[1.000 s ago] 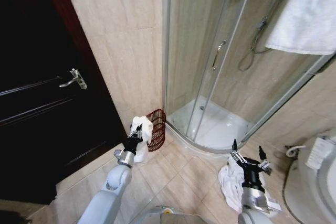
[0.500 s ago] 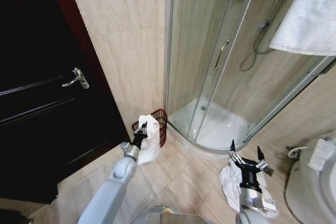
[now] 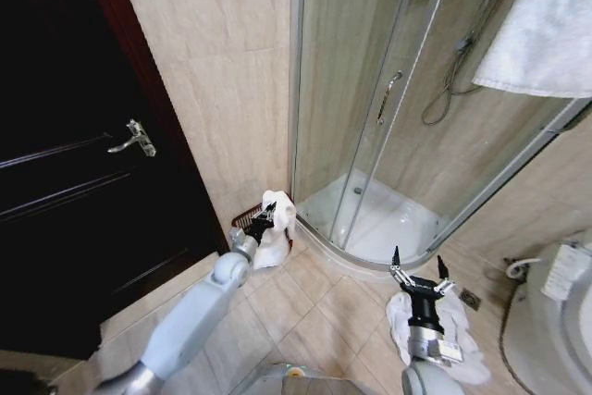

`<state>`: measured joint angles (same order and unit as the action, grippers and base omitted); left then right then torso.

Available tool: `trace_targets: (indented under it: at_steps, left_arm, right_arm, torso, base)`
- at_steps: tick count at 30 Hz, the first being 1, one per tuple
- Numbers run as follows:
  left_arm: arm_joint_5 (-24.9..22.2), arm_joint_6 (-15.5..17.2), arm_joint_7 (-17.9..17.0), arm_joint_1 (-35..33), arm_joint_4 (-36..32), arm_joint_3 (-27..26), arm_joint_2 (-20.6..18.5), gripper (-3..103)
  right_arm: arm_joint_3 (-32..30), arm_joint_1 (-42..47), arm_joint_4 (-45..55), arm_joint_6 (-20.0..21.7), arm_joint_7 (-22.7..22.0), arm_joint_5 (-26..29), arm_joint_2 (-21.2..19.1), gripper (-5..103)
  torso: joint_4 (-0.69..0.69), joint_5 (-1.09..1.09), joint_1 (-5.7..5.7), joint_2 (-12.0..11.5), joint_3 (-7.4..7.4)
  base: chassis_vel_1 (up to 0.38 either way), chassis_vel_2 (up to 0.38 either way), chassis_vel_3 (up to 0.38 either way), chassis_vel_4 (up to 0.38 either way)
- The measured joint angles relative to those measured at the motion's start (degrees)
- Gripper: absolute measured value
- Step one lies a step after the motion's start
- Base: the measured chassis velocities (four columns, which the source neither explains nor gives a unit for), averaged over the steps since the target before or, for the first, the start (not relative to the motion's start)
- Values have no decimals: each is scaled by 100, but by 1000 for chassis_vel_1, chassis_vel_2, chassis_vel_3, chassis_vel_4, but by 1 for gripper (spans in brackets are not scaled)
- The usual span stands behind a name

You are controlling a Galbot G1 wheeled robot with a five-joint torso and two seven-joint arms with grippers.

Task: Discard the used towel into the hamper.

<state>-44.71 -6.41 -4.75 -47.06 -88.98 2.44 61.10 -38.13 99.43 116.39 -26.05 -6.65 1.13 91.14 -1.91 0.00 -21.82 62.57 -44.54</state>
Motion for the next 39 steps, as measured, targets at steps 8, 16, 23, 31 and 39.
trace_targets:
  at_steps: [8, 16, 23, 31, 39]
  left_arm:
    - [-763, 24, -498, 1301, 651, 712, -92, 1]
    - [-1499, -163, -731, 2981, 1887, 1939, 100, 1]
    - [-1525, -355, -552, 3827, 3233, 2471, 708, 1]
    - [-1358, -569, -351, 3856, 3994, 2354, 1026, 1]
    - [-995, -734, -49, 3702, 4569, 1994, 1265, 1]
  right_arm:
    - [-19, -19, -153, -155, 52, 302, -57, 100]
    - [59, -138, -412, -373, 60, 450, -161, 100]
    - [73, -94, -555, -555, 49, 530, -211, 100]
    - [15, -46, -629, -595, 29, 638, -280, 100]
    - [-21, -9, -610, -583, 31, 637, -304, 100]
  torso:
    - [0, 1, 0, 1, 0]
    - [0, 2, 0, 1, 0]
    - [1, 2, -1, 0, 0]
    - [0, 2, 1, 0, 1]
    - [0, 1, 0, 0, 1]
  base:
    - [0, 0, 0, 0]
    - [0, 0, 0, 0]
    - [0, 0, 0, 0]
    - [0, 0, 0, 0]
    - [0, 0, 0, 0]
